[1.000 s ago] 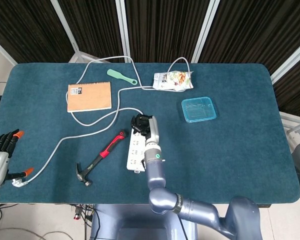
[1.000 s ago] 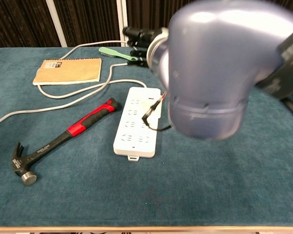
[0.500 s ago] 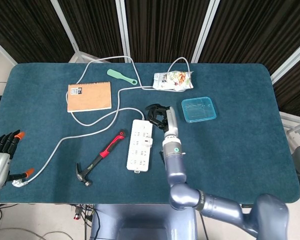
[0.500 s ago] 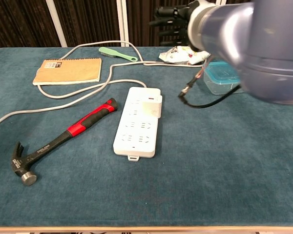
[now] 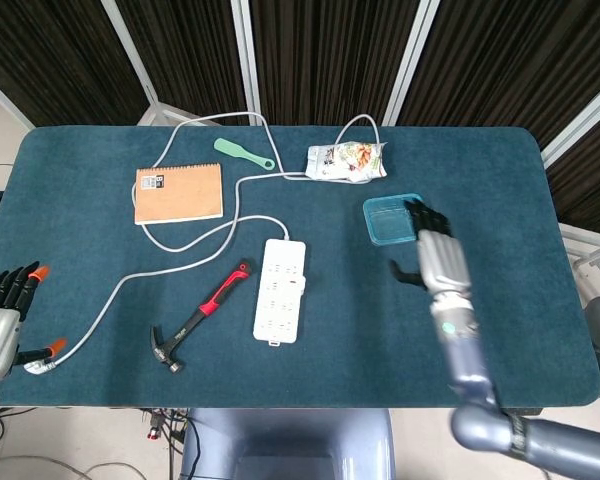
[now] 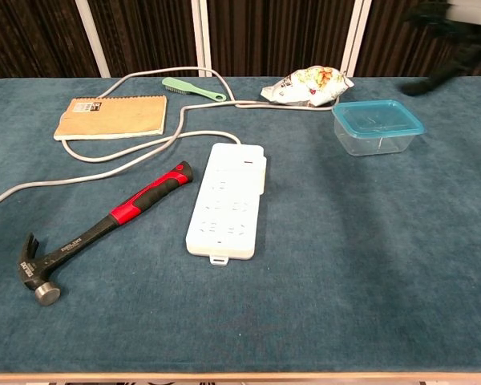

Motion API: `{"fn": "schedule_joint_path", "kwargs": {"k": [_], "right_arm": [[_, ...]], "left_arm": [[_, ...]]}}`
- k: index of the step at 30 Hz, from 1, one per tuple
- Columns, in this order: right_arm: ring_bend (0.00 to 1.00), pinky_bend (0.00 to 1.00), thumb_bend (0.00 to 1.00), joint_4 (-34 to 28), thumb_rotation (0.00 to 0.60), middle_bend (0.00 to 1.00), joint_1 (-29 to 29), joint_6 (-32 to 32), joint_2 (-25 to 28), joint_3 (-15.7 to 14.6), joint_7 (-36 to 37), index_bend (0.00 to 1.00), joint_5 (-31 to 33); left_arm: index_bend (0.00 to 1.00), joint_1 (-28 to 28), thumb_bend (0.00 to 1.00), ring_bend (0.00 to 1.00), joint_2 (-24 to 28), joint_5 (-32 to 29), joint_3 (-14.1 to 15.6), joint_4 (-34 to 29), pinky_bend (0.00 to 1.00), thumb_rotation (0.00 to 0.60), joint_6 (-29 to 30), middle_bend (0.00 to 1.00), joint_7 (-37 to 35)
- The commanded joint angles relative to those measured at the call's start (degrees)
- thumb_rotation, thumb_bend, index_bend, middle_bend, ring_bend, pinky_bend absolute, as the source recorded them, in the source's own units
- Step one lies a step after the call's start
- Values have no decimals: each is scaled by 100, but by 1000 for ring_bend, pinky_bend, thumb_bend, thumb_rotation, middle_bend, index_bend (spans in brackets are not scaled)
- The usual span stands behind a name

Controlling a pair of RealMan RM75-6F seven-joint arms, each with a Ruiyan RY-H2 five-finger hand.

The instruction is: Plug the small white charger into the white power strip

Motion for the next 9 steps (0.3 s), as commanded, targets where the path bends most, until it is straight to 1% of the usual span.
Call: {"fn": "schedule_joint_path", "kwargs": {"k": [1, 2, 3, 4, 6, 8, 9], "right_arm": [[0, 0, 392, -357, 600, 0, -949, 515, 985, -1087, -191, 0, -1308], [0, 0, 392, -351, 600, 0, -1039, 574, 1053, -1178, -150, 0, -1421], [0, 0, 392, -331, 600, 0, -1196, 678, 1165, -1339, -53, 0, -1647], [0, 0, 392, -256, 600, 0, -1443, 853, 1319, -1592, 103, 0, -1991], [0, 0, 392, -35, 600, 0, -1766, 1125, 1463, -1909, 372, 0, -2507], [0, 0, 391, 289, 600, 0, -2003, 1374, 1498, -2126, 603, 0, -2966], [0, 0, 391, 424, 600, 0, -2081, 1482, 1483, -2181, 668, 0, -3112]], "left_arm": [[0, 16, 0, 0, -1, -6, 4, 16, 0, 600, 26, 0, 98], [0, 21, 0, 0, -3, -4, 5, 20, 0, 600, 35, 0, 126], [0, 29, 0, 0, -9, 0, 6, 25, 0, 600, 55, 0, 174], [0, 46, 0, 0, -23, 11, 10, 34, 0, 600, 94, 0, 253], [0, 68, 0, 0, -49, 19, 12, 49, 0, 600, 144, 0, 371], [0, 83, 0, 0, -77, 9, 9, 61, 0, 600, 170, 0, 459], [0, 86, 0, 0, -87, -1, 6, 68, 0, 600, 174, 0, 487]]}}
